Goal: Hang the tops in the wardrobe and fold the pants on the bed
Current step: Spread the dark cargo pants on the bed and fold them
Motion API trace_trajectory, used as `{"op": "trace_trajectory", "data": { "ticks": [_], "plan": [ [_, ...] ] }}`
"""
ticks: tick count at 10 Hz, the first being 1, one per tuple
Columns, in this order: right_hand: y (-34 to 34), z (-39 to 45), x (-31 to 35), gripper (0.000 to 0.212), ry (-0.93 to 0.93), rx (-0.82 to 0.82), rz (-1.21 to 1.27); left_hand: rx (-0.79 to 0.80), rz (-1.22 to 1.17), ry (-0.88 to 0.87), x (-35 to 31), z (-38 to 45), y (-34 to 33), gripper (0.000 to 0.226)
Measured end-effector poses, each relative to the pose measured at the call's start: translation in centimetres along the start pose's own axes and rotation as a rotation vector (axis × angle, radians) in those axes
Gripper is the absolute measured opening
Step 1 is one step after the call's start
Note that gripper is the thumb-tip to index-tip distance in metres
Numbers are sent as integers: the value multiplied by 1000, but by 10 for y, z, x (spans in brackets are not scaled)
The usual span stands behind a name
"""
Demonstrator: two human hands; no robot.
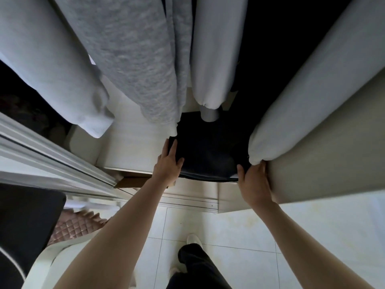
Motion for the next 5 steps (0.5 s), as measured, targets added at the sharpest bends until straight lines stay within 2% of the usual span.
{"op": "trace_trajectory", "data": {
  "ticks": [2,3,5],
  "plan": [
    [7,-18,-4,68,-72,87,-38,11,129,16,5,-33,9,71],
    [16,-34,2,70,-52,74,-126,-1,181,-51,0,-56,15,70],
    [21,-84,25,68,25,95,-68,-50,140,-136,-2,-113,32,60]
  ]
}}
Point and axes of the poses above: each hand's wrist, its own z-axis towards the middle knuckle, its own y-axis out of the back of the hand, x = y × z, the point moved 8 cm from there along z, towards the middle knuckle, and after that the axes turned 3 degrees about -x, right-handed, at the moved point
